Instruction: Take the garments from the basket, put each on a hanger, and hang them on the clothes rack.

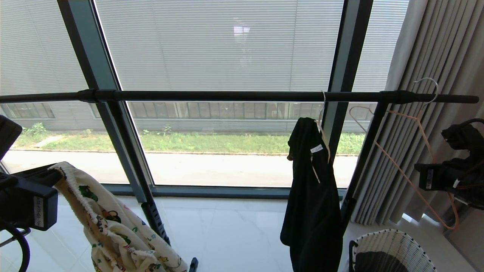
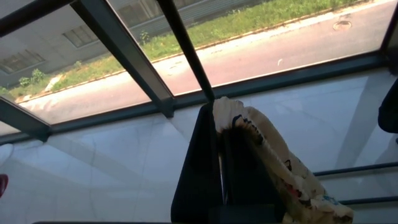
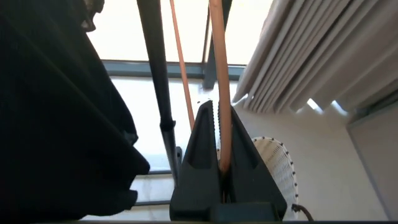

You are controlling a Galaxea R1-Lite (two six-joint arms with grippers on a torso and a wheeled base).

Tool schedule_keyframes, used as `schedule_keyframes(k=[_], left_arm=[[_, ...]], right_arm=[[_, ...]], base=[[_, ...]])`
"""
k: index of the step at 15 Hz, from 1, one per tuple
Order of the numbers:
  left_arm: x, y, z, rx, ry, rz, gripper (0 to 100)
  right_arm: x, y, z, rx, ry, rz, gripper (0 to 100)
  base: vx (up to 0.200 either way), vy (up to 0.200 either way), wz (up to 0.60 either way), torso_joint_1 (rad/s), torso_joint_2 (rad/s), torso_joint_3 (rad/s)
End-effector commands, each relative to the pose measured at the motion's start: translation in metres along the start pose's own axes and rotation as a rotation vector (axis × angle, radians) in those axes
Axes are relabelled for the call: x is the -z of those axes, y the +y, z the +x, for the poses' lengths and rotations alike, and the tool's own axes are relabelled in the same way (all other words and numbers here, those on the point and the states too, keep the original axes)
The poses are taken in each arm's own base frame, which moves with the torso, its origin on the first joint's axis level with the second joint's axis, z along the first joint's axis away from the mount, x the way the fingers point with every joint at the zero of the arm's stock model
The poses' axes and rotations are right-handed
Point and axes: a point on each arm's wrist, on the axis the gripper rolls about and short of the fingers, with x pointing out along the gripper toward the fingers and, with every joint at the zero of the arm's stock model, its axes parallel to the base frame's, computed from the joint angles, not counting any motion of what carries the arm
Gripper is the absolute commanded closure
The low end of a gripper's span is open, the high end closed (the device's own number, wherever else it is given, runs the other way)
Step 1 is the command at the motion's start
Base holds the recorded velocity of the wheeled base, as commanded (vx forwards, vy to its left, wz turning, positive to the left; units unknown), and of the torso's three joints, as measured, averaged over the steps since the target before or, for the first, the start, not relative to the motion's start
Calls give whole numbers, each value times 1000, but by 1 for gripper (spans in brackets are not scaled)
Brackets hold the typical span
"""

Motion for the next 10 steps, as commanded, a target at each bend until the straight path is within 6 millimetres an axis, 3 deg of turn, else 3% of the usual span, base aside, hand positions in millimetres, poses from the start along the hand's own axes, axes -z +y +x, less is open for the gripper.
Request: schedule_keyframes(k=[1,10], left_arm=[[0,1,-2,-4,-13,-5,100],[7,-2,-1,-12,-30,-11,100]], right_arm=[[7,-1,-25,19,-19,-1,100],[53,-2,-101,17,-72,-75,100]], base=[[-200,0,0,2,2,2],[-200,0,0,2,3,3]])
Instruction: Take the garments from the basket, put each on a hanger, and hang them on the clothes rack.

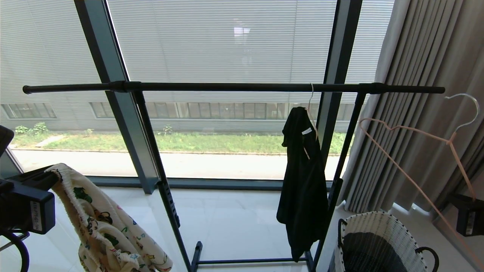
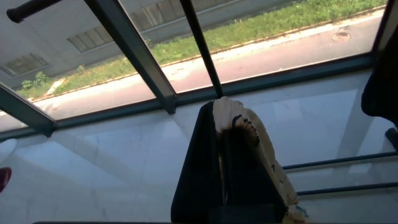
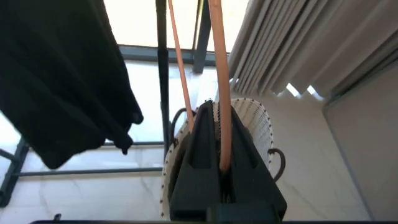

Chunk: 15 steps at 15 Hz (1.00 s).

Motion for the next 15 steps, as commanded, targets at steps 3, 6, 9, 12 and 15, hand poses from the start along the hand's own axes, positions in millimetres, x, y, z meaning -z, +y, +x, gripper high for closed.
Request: schedule_keyframes(k=[3,6,9,12,15], left_arm=[[-1,-4,2,27,0,10,100],[-3,-19,12,104,19,48,100],[-20,-32,53,-21,14,0,100],[-41,-72,87,-26,6,-105,100],[-59,-122,100,30,3,-161,100]], right_arm=[[26,7,-53,-150,-13,-110,100],[30,15,-81,-375,7,-155,100],[40,21,-103,-644,44,-249,100],[43,28,-105,-800,74,-327,100],[36,35,-99,-817,99,-331,100]], base=[[-133,0,0,0,5,2],[0,0,0,0,0,0],[0,0,0,0,0,0],[0,0,0,0,0,0],[0,0,0,0,0,0]])
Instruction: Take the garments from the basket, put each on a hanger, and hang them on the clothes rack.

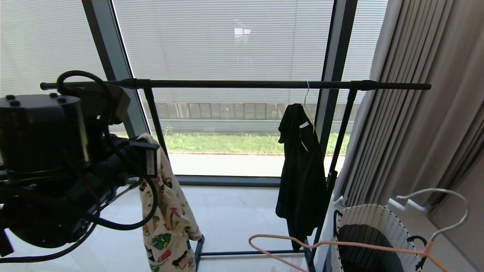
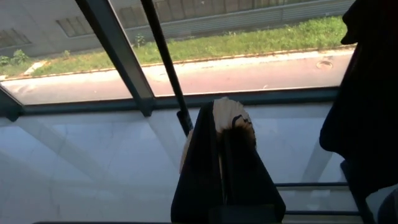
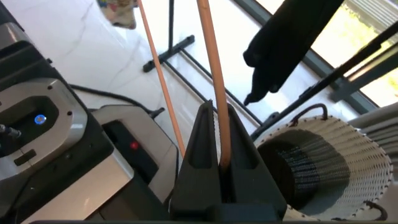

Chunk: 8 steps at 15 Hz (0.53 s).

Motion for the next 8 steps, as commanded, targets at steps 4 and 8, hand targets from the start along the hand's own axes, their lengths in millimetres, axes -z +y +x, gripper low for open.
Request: schedule_keyframes(k=[4,8], left_arm=[[-5,-84,50,4,41,-21,100],[-10,-90,59,-6,33,-30,100]], right_arm=[[-27,-10,36,-14,-20,4,100],[-43,-19,72,-12,-45,7,100]], base=[[0,0,0,0,0,0],[0,0,0,0,0,0]])
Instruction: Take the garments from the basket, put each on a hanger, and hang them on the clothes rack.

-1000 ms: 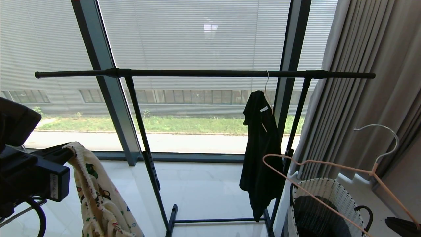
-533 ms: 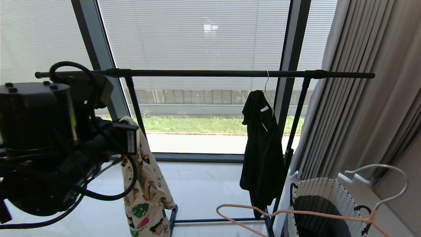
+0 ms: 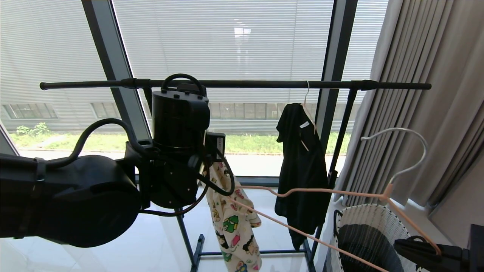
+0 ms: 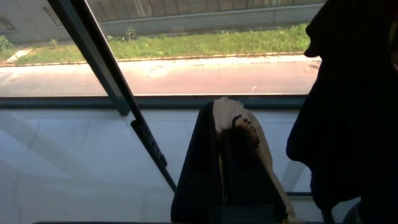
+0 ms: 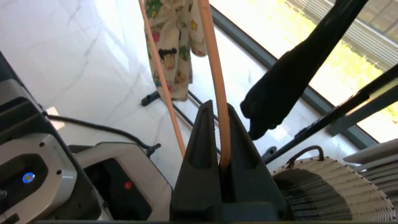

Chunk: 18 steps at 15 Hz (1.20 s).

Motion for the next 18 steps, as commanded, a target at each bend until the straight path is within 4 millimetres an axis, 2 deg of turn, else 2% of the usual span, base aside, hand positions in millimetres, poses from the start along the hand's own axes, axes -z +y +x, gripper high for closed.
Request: schedule_keyframes(k=[1,7,13,18], left_arm=[[5,-6,7,-1,16,15,100],[4,-5,7,-25,12,12,100],[-1,-6,7,-28,-1,-1,100],[-1,-6,7,-28,0,0,100]], right_arm=[[0,-6,32,-10,70,19,100],[-13,-14,61,2,46,40,100],[-20,-17,74,2,41,40,100],[-21,-18,75,4,41,42,100]], base=[[0,0,0,0,0,0],[0,0,0,0,0,0],[0,0,0,0,0,0],[0,0,0,0,0,0]])
